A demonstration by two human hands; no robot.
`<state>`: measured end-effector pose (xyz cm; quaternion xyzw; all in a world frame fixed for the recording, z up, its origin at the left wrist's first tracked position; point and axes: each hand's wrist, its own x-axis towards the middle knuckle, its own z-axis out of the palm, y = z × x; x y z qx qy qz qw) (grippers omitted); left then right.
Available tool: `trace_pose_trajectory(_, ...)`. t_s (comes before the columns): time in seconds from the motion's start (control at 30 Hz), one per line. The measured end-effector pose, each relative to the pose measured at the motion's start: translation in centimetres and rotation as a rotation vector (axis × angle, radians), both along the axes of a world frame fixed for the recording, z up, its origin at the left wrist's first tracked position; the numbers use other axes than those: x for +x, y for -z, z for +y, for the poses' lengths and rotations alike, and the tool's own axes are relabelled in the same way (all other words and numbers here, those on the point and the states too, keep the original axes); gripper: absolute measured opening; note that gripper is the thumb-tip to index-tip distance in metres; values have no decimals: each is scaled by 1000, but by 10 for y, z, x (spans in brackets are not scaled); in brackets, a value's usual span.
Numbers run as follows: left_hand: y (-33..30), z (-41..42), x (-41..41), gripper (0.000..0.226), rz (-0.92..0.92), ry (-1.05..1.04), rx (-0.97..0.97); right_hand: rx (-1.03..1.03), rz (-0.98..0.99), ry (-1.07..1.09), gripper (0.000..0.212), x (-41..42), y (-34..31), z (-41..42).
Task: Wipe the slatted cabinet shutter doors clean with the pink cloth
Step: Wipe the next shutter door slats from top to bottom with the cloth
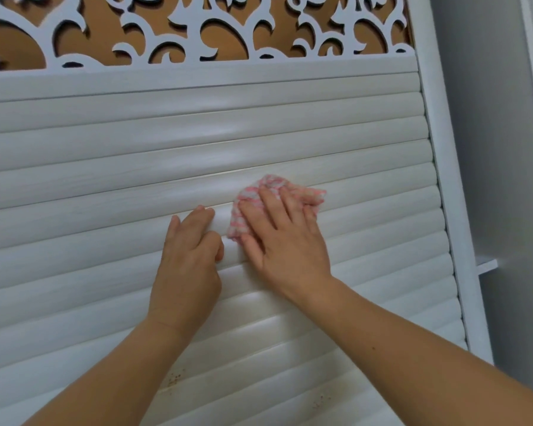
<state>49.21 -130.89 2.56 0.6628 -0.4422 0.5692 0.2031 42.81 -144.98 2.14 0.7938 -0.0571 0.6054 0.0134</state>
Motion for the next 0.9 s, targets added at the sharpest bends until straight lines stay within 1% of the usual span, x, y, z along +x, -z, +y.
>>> trace_pose_trajectory(0.07,1,2,-2,24,-11,-13,15,-33,35,-2,48,-6,-2,-22)
trace_pose_trajectory(0.17,3,5,-5,21,-29,-56,45,28,51,41,50,-19,-4,-58)
trace_pose_trajectory(0.27,2,6,-7,21,-32,-75,47,175,19,96,55,-31,-1,-93)
trace_pose_trajectory(0.33,1,4,-9,22,-30,-76,36,325,-16,86,52,-36,-2,-109)
trace_pose_trajectory(0.4,0,3,-11,22,-31,-79,32,459,-56,40,47,-35,-2,-110)
trace_pose_trajectory(0.5,1,4,-11,22,-33,-89,51,547,-138,-17,48,-25,3,-87)
trace_pose_trajectory(0.63,0,5,-9,24,-35,-80,58,510,-125,-48,63,-9,20,-37)
trace_pose_trajectory(0.77,0,4,-7,23,-18,-66,50,357,-141,-55,58,0,28,5)
trace_pose_trajectory(0.83,0,5,-6,22,-7,-54,59,295,-87,-85,57,3,32,22)
trace_pose_trajectory(0.9,-1,6,-5,22,-5,-46,78,203,-27,-70,54,5,37,33)
